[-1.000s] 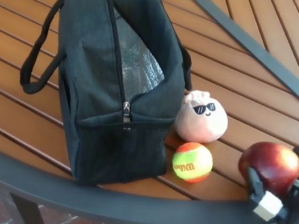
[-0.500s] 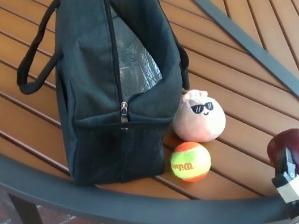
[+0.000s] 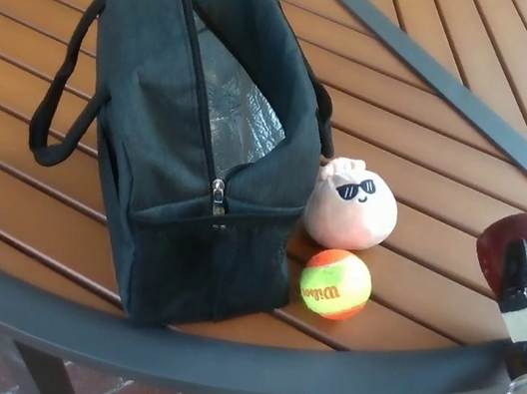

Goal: Pick up a rubric cube, an apple, a tennis ball, a soft toy, a bottle from the table and put it into the lunch box one by one

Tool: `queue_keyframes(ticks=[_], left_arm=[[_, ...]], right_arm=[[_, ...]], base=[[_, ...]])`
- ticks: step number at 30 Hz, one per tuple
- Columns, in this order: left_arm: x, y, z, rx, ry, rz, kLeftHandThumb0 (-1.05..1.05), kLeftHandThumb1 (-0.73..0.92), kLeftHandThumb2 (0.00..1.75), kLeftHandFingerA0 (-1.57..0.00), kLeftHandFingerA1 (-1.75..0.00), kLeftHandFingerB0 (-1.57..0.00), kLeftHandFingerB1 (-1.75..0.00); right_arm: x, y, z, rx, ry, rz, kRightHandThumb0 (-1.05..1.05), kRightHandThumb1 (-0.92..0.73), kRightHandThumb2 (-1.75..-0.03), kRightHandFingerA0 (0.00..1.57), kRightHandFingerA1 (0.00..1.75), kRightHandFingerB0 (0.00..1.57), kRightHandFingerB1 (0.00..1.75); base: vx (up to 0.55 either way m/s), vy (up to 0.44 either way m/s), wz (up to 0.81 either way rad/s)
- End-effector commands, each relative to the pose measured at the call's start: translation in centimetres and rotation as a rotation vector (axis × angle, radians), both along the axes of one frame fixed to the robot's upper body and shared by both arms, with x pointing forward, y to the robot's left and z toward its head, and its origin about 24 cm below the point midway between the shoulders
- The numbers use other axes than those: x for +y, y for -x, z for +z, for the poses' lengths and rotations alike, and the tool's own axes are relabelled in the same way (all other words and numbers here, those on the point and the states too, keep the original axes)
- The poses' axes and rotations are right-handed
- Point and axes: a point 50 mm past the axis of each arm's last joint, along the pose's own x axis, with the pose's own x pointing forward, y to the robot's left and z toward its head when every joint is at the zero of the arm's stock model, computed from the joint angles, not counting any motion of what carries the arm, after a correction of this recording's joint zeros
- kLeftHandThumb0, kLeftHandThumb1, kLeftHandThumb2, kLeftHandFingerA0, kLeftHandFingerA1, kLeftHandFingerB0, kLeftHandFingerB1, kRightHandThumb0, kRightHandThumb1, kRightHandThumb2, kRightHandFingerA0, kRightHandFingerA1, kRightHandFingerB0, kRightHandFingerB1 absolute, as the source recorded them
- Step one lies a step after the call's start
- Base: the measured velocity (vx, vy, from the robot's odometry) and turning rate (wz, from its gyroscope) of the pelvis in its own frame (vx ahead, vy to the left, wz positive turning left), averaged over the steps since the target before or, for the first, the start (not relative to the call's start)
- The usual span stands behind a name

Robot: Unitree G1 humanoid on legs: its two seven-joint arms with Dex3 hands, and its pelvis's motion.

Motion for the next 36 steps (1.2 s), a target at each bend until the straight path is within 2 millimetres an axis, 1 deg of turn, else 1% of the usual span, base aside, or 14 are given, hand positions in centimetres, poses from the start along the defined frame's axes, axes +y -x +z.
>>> queue_keyframes(ticks=[1,4,8,16,17,18,19,23,27,29,30,31,32,36], left_arm=[[1.4,0.1,0.6,-0.045,-0.062,-0.014,-0.18,0.44,1.15,-1.06,-1.19,-0.96,-1.08],[1.3,0.1,0.6,-0.040,-0.067,-0.022,-0.21,0.45,1.11,-1.02,-1.19,-0.94,-1.04],[1.3,0.0,0.5,-0.030,-0.076,-0.035,-0.21,0.45,1.11,-1.02,-1.19,-0.94,-1.04],[1.3,0.1,0.6,-0.040,-0.086,-0.036,-0.21,0.44,1.12,-1.06,-1.21,-0.99,-1.09],[1.3,0.1,0.6,-0.035,-0.082,-0.024,-0.18,0.43,1.12,-0.96,-1.34,-0.94,-1.12],[1.3,0.1,0.5,-0.030,-0.079,-0.015,-0.18,0.43,1.12,-0.96,-1.34,-0.94,-1.12],[1.3,0.1,0.5,-0.030,-0.078,-0.013,-0.16,0.44,1.13,-0.97,-1.32,-0.94,-1.12],[1.2,0.2,0.6,-0.040,-0.076,-0.013,-0.17,0.43,1.12,-0.96,-1.34,-0.94,-1.12],[1.1,0.2,0.5,-0.026,-0.086,-0.024,-0.17,0.43,1.11,-0.95,-1.32,-0.93,-1.10],[1.2,0.4,0.5,-0.026,-0.078,-0.016,-0.16,0.42,1.11,-0.98,-1.28,-0.93,-1.08],[1.2,0.4,0.5,-0.027,-0.080,-0.018,-0.17,0.44,1.10,-1.00,-1.27,-0.93,-1.07],[1.2,0.5,0.6,-0.028,-0.083,-0.022,-0.17,0.44,1.10,-1.00,-1.27,-0.93,-1.07],[1.2,0.5,0.6,-0.027,-0.084,-0.025,-0.16,0.44,1.11,-0.98,-1.29,-0.93,-1.08],[1.3,0.5,0.5,-0.014,-0.092,-0.037,-0.19,0.45,1.10,-1.09,-1.18,-0.98,-1.04]], right_arm=[[10.7,-1.6,6.2,-0.197,-0.786,0.282,-0.42,-0.92,-0.77,0.95,1.75,0.58,1.75],[11.2,-1.8,6.8,-0.204,-0.788,0.328,-0.37,-0.91,-0.84,0.99,1.75,0.66,1.75],[11.8,-2.0,7.7,-0.213,-0.793,0.384,-0.37,-0.91,-0.84,0.99,1.75,0.66,1.75],[13.6,-2.7,10.3,-0.259,-0.749,0.505,-0.30,-0.79,-1.02,0.96,1.75,0.66,1.75],[14.0,-2.9,10.9,-0.264,-0.725,0.532,-0.33,-0.80,-1.02,0.97,1.75,0.65,1.75],[14.4,-2.9,11.4,-0.268,-0.707,0.552,-0.33,-0.80,-1.02,0.97,1.75,0.65,1.75],[14.8,-3.0,11.9,-0.267,-0.697,0.573,-0.30,-0.71,-1.15,0.97,1.75,0.66,1.75],[15.4,-3.1,13.0,-0.272,-0.664,0.614,-0.27,-0.67,-1.21,0.97,1.75,0.64,1.75],[15.6,-3.4,14.0,-0.284,-0.674,0.635,-0.31,-0.74,-1.14,0.94,1.75,0.63,1.75],[15.5,-3.7,14.9,-0.314,-0.659,0.647,-0.30,-0.67,-1.26,0.96,1.75,0.63,1.75],[15.3,-3.8,15.3,-0.330,-0.646,0.647,-0.16,-0.73,-1.32,1.12,1.24,0.96,1.16],[15.2,-3.9,15.7,-0.344,-0.635,0.647,-0.16,-0.73,-1.32,1.12,1.24,0.96,1.16],[15.1,-3.9,15.9,-0.349,-0.620,0.649,-0.30,-0.58,-1.39,0.96,1.75,0.64,1.75],[14.8,-4.3,17.0,-0.373,-0.584,0.666,-0.31,-0.55,-1.49,0.98,1.75,0.71,1.75]], base=[[0.00,0.000,0.00],[0.00,0.000,0.00],[0.00,0.000,0.00],[0.00,0.000,0.00],[0.00,0.000,0.00],[0.00,0.000,0.00],[0.00,0.000,0.00],[0.00,0.000,0.00],[0.00,0.000,0.00],[0.00,0.000,0.00],[0.00,0.000,0.00],[0.00,0.000,0.00],[0.00,0.000,0.00],[0.00,0.000,0.00]])
